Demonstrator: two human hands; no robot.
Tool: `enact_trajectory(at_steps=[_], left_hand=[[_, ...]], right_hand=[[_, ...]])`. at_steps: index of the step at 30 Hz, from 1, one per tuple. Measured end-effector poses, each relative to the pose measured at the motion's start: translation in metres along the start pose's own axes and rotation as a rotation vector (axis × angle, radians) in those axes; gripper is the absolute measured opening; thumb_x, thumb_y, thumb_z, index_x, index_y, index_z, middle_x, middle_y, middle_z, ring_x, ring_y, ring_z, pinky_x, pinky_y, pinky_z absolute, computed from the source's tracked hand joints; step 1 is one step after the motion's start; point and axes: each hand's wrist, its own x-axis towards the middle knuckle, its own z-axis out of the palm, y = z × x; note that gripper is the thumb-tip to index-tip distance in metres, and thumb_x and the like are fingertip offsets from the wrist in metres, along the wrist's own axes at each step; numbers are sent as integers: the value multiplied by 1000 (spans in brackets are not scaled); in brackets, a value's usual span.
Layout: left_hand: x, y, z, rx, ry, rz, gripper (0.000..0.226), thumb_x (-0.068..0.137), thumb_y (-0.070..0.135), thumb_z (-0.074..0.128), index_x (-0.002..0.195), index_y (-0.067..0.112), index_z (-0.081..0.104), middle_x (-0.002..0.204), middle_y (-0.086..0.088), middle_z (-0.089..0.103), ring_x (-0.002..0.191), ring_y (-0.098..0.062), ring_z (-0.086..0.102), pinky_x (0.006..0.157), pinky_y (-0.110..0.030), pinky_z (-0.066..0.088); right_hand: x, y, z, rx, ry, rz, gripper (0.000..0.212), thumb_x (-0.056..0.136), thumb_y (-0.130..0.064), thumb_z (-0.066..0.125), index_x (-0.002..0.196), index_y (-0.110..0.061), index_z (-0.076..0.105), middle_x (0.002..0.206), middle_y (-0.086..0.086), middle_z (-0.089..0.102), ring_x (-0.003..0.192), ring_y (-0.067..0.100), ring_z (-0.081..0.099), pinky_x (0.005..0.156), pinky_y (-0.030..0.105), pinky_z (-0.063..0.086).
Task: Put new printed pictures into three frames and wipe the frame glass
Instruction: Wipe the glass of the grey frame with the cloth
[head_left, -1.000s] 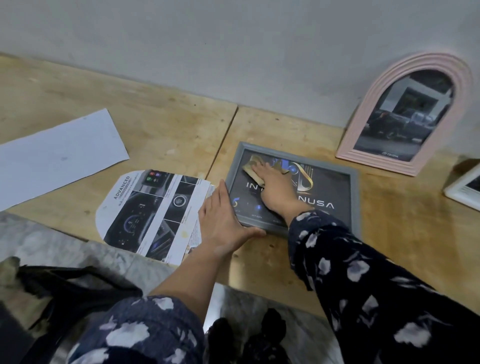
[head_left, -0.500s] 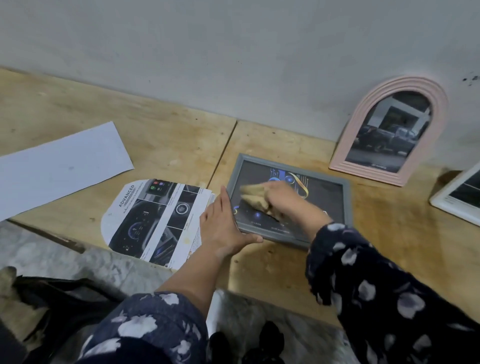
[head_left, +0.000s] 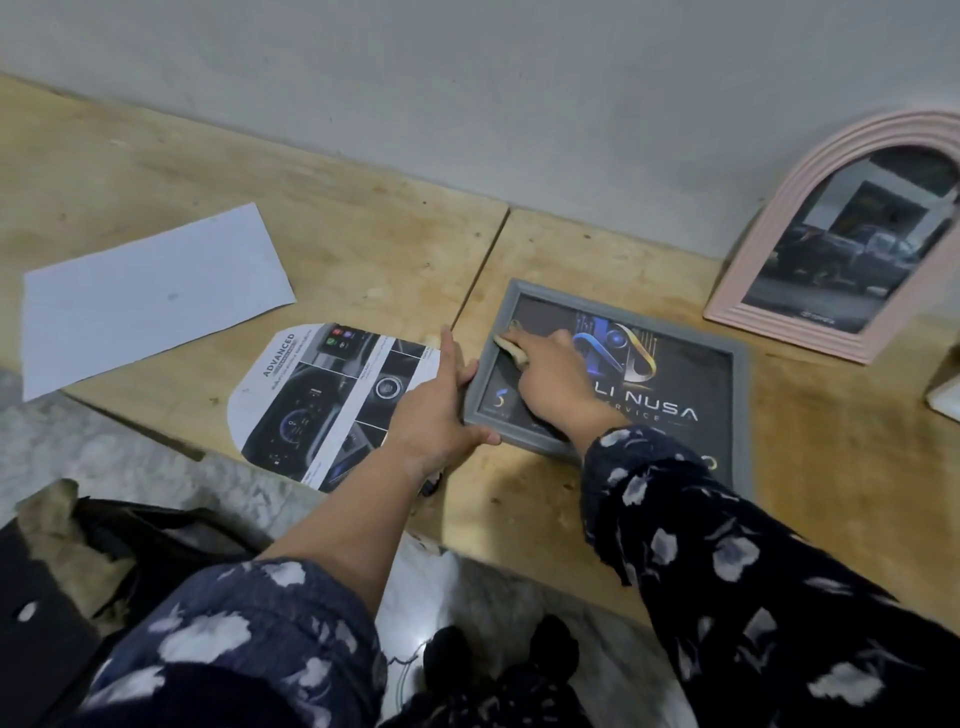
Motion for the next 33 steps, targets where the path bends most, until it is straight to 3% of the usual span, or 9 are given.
enact_trajectory(at_steps=[3,7,12,14,16,19,24,28,33], left_hand=[[-2,0,2,12,-3,-22,138,69,31,85,145,25,-30,149,16,37,133,-15,44,102,-32,40],[-3,2,3,-6,0,-52,137,70,29,85,146,27,-30,150,16,37,135,-15,42,102,-30,36],[-4,4,1,-5,-9,-85,137,70,28,84,145,29,-30,150,19,37,134,-16,43,99,-31,37],[-3,4,1,24,-18,-85,136,71,30,84,145,30,-30,150,19,36,133,-17,44,101,-35,38],[-2,6,2,65,-31,-85,134,71,31,83,146,30,-28,150,16,38,130,-20,47,102,-39,41],[0,8,4,156,-40,-98,125,73,33,82,151,29,-14,142,2,51,122,-26,53,96,-42,46],[5,12,0,253,-86,-54,86,76,28,79,148,25,31,138,-6,53,122,-27,52,95,-37,46],[5,16,-1,311,-93,-56,61,79,22,72,134,24,44,123,-6,60,108,-29,58,89,-39,50],[6,18,-1,281,-96,-65,45,79,14,70,118,22,48,108,-5,60,96,-28,56,83,-38,51]], right_hand=[[-24,4,12,40,-25,-54,55,87,-3,43,127,-40,53,104,5,40,94,31,53,90,39,46],[-44,10,21,69,-40,-98,52,87,-2,41,122,-35,59,104,8,49,96,29,53,87,38,47],[-49,4,3,193,-100,-20,46,81,6,38,102,-19,71,99,4,66,92,23,57,75,30,43],[-44,1,-13,178,-143,25,37,80,5,39,93,-10,71,99,10,69,97,28,61,77,32,47],[-41,-1,-28,91,-219,38,37,82,2,40,98,-10,71,107,11,69,103,29,61,81,32,47],[-43,-6,-34,45,-190,-1,43,84,2,39,104,-18,71,112,8,67,105,28,58,84,31,45],[-65,4,2,-44,-106,-86,61,82,4,35,114,-39,65,121,4,58,104,30,50,95,41,43],[-86,10,0,-226,-24,-210,71,80,11,36,128,-37,57,135,-9,54,111,23,41,93,38,34],[-104,44,-11,-271,19,-99,69,81,10,39,126,-38,57,139,-14,52,113,20,40,89,33,31]])
